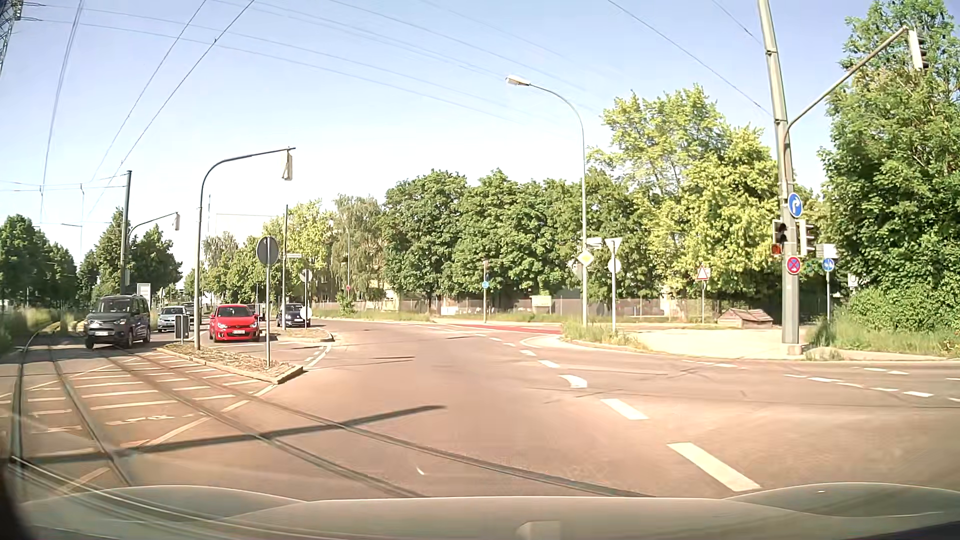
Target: Follow the waypoints while adhering to traffic rules and regulations
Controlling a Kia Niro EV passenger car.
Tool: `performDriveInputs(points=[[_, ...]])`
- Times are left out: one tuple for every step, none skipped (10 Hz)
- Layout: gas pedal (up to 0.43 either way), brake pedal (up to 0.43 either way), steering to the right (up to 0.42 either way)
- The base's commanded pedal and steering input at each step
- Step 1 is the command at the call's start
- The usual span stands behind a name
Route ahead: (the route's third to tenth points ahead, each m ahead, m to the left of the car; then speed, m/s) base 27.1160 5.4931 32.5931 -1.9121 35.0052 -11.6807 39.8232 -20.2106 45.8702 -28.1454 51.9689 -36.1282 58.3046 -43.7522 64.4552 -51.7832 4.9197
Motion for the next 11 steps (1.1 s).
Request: performDriveInputs(points=[[0.098, 0.000, -0.051], [0.079, 0.000, -0.055], [0.079, 0.000, -0.057], [0.079, 0.000, -0.057], [0.079, 0.000, -0.056], [0.067, 0.000, -0.051], [0.028, 0.000, -0.049], [0.000, 0.000, -0.046], [0.000, 0.000, -0.043], [0.000, 0.000, -0.042], [0.000, 0.000, -0.039]])
